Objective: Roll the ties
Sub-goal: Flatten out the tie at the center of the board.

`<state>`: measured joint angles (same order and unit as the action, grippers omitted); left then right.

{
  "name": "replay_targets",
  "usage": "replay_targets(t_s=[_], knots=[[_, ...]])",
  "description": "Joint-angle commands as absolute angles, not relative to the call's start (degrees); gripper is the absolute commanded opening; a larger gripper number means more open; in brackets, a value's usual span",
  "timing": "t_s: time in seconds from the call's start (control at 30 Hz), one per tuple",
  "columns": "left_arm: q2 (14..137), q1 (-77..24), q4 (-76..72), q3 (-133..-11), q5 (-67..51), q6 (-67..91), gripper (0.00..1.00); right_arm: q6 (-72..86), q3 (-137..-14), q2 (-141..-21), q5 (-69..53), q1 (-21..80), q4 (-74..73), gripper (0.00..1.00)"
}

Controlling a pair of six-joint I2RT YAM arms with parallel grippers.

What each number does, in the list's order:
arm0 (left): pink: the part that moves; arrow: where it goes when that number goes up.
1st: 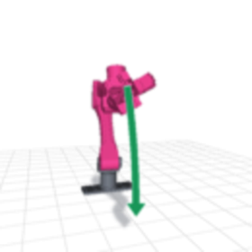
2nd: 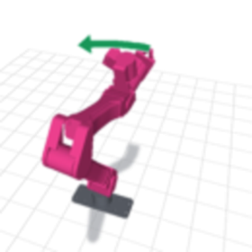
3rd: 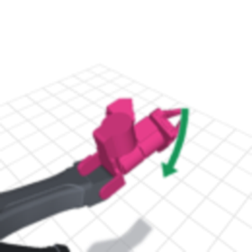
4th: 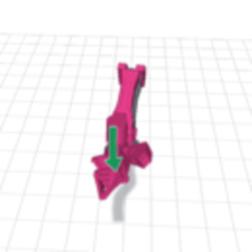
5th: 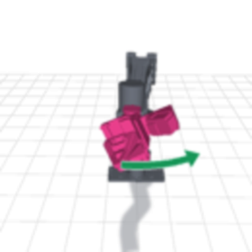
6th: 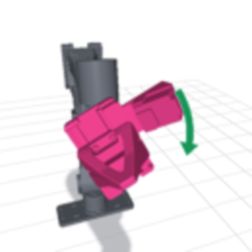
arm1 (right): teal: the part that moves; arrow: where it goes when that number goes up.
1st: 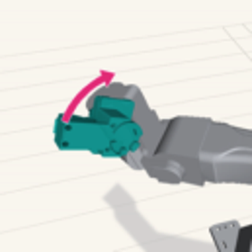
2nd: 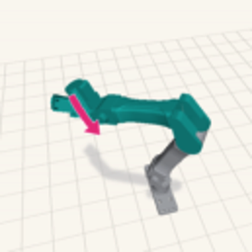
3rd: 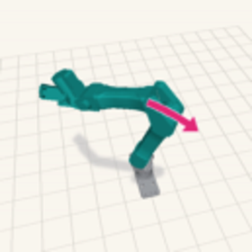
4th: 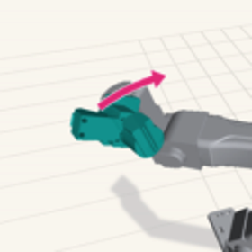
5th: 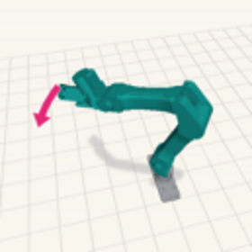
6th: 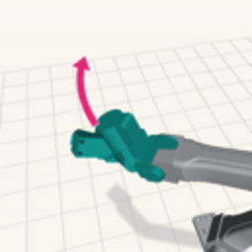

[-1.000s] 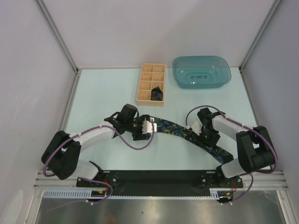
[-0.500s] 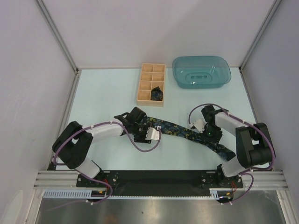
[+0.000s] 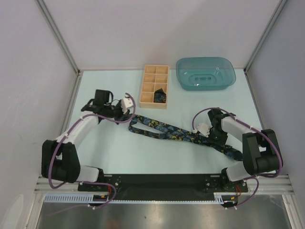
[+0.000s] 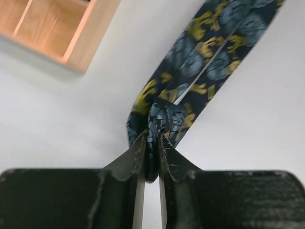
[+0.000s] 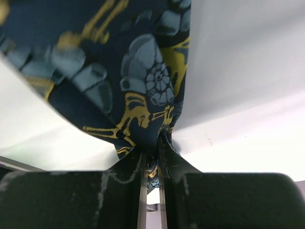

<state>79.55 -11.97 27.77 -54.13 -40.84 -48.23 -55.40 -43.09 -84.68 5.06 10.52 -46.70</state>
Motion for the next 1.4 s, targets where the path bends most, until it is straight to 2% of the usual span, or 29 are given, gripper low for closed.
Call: replay_targets(t_s=[0.0,0.13,0.2,0.23,0.43,0.7,0.93,1.0,1.07,1.17,1.27,1.3,1.37], knots=[[78.22,-3.19,37.86,-54.05,-47.72,-49.47,0.21,-61.79,-45.42,-87.53,3.7,9.49,-34.45,0.1],[82.6,9.72,41.39,-54.4,-45.27,-55.36,0.45,-64.41,-48.16,-88.59,0.53,9.58,-36.3,0.03],[86.38,13.34,42.62,-56.33,-44.12,-56.77,0.51,-67.14,-48.51,-88.33,-1.3,9.67,-36.47,0.02],[87.35,16.23,43.93,-57.56,-45.43,-57.82,0.59,-67.84,-48.6,-88.24,-1.49,9.67,-36.21,0.02],[83.33,15.31,47.28,-60.47,-48.52,-65.73,0.83,-70.05,-49.39,-88.86,-1.05,9.58,-35.86,0.02],[79.63,0.8,48.35,-54.32,-36.31,-84.35,0.86,-69.0,-49.31,-88.51,-2.2,9.41,-36.47,0.03],[86.03,-8.34,43.07,-55.54,-28.13,-88.42,0.88,-67.68,-49.4,-88.42,-2.99,9.84,-36.65,0.03],[88.32,-9.22,42.1,-55.37,-26.38,-89.38,0.92,-67.68,-49.13,-88.33,-2.9,9.93,-36.48,0.03],[89.29,-9.32,40.26,-54.41,-25.41,-89.73,0.9,-67.68,-48.96,-88.33,-2.81,9.84,-36.3,0.04],[90.96,-9.41,41.65,-54.93,-23.12,-90.96,0.78,-67.76,-48.6,-88.59,-2.29,10.02,-35.34,0.04],[92.46,-8.79,42.19,-55.72,-21.97,-90.71,0.56,-68.03,-48.78,-89.47,-1.85,10.11,-34.63,0.04],[92.2,-8.01,42.27,-56.24,-22.76,-90.18,0.45,-68.03,-49.04,-89.73,-1.67,10.11,-34.63,0.04],[91.67,-6.95,43.76,-58.61,-26.44,-88.17,0.37,-68.11,-49.39,-90.17,-1.49,10.11,-34.54,0.04]])
